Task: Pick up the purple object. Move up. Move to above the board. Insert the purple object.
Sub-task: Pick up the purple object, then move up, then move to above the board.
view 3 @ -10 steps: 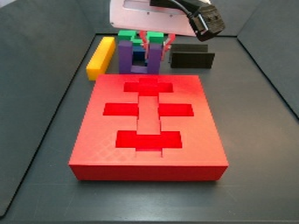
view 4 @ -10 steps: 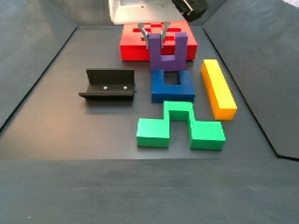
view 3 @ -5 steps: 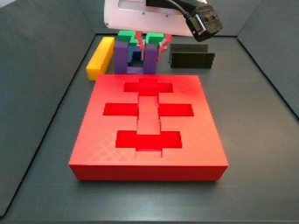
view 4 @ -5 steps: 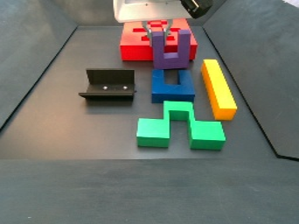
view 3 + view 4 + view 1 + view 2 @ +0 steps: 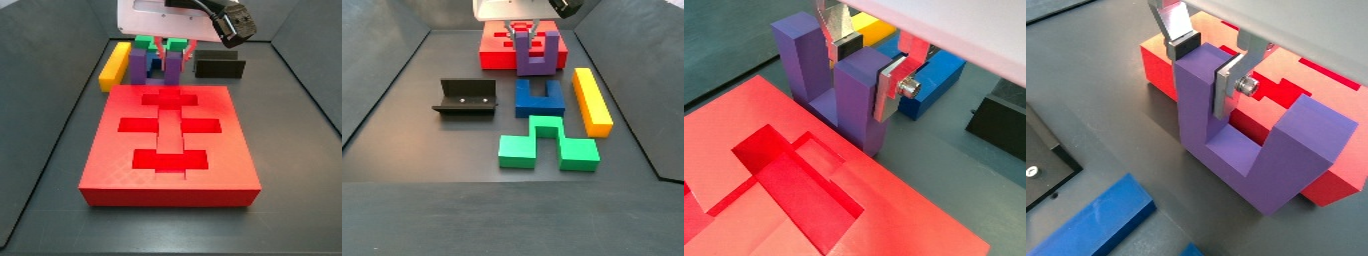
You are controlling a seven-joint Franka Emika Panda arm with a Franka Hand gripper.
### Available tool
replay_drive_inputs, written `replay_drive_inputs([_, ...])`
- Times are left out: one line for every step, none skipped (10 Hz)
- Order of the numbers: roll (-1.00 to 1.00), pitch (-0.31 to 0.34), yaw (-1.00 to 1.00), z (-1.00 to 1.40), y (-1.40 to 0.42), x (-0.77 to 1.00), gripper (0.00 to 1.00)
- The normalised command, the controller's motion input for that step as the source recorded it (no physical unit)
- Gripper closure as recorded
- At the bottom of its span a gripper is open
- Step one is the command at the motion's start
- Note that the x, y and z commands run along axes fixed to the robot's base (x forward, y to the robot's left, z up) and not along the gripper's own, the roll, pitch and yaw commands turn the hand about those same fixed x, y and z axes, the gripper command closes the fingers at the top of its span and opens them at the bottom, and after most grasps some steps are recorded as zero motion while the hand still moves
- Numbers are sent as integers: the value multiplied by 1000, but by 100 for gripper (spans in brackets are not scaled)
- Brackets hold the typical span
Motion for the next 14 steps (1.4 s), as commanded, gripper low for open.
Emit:
replay_drive_inputs([0, 0, 0, 0, 0, 0, 100])
replay_drive_inputs([0, 0, 0, 0, 0, 0, 100])
replay_drive_inputs([0, 0, 0, 0, 0, 0, 100])
replay_drive_inputs([0, 0, 0, 833, 0, 0, 100])
replay_drive_inputs([-3, 35, 45, 780, -84, -76, 100])
replay_drive_inputs([-9, 40, 43, 574, -55, -89, 100])
replay_drive_inputs([-27, 18, 28, 284, -19, -42, 100])
replay_drive_inputs([0, 0, 0, 1400, 0, 0, 100])
replay_drive_inputs([8, 28, -5, 1400, 10, -10, 100])
replay_drive_inputs([-13, 29, -12, 1400, 5, -35, 100])
replay_drive_inputs([-32, 27, -12, 1400, 14, 20, 100])
replay_drive_inputs([-24, 68, -9, 1400, 9, 58, 100])
replay_drive_inputs([-23, 90, -9, 610, 9, 11, 100])
replay_drive_inputs([-33, 60, -7, 212, 10, 20, 100])
